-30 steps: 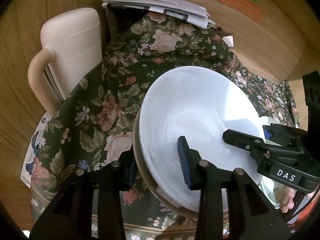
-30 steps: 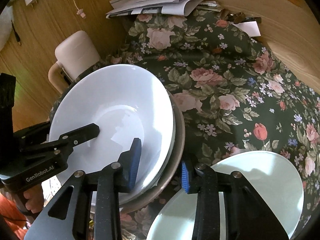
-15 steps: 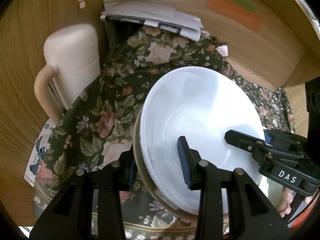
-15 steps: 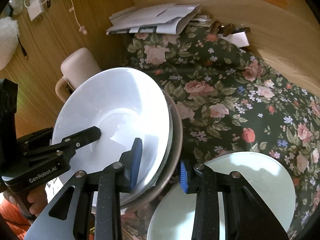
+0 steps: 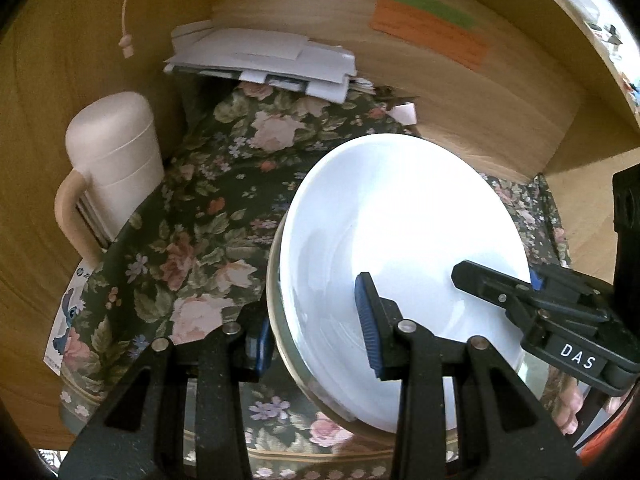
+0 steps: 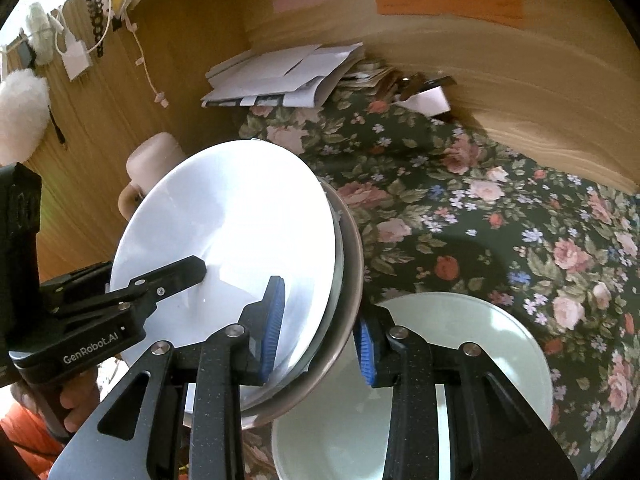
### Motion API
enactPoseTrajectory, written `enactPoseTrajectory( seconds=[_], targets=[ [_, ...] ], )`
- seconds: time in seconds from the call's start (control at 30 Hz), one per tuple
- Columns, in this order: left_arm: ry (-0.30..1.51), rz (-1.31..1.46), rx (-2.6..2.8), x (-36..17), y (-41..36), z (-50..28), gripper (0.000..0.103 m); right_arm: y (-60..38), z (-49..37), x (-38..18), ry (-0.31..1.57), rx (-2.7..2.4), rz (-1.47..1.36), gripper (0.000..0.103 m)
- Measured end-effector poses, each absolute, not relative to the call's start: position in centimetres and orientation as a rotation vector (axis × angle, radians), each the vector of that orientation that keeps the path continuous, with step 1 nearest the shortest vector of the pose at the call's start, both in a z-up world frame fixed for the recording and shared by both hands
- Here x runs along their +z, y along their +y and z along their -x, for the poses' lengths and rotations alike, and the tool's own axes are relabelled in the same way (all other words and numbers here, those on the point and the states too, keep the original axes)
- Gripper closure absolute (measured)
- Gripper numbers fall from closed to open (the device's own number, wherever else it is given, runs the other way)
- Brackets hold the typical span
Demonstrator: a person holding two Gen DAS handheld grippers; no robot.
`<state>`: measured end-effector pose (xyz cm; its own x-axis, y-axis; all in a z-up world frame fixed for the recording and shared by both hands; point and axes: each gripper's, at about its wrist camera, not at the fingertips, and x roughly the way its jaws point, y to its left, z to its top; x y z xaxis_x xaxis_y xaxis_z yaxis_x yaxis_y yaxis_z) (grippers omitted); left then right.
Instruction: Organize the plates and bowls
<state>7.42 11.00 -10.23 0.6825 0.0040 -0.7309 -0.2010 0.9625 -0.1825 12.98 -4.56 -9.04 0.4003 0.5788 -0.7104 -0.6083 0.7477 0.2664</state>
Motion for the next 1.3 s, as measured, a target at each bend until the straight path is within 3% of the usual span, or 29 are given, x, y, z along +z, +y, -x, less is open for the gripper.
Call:
enactPoseTrajectory(
  seconds=[1.3],
  targets=[
    [0.855,0.198,-0.057,-10.8,1.1,-8.3,0.066,-15.0,-11.2,-9.3,0.892,0.592,-0.055,0.073]
  ],
)
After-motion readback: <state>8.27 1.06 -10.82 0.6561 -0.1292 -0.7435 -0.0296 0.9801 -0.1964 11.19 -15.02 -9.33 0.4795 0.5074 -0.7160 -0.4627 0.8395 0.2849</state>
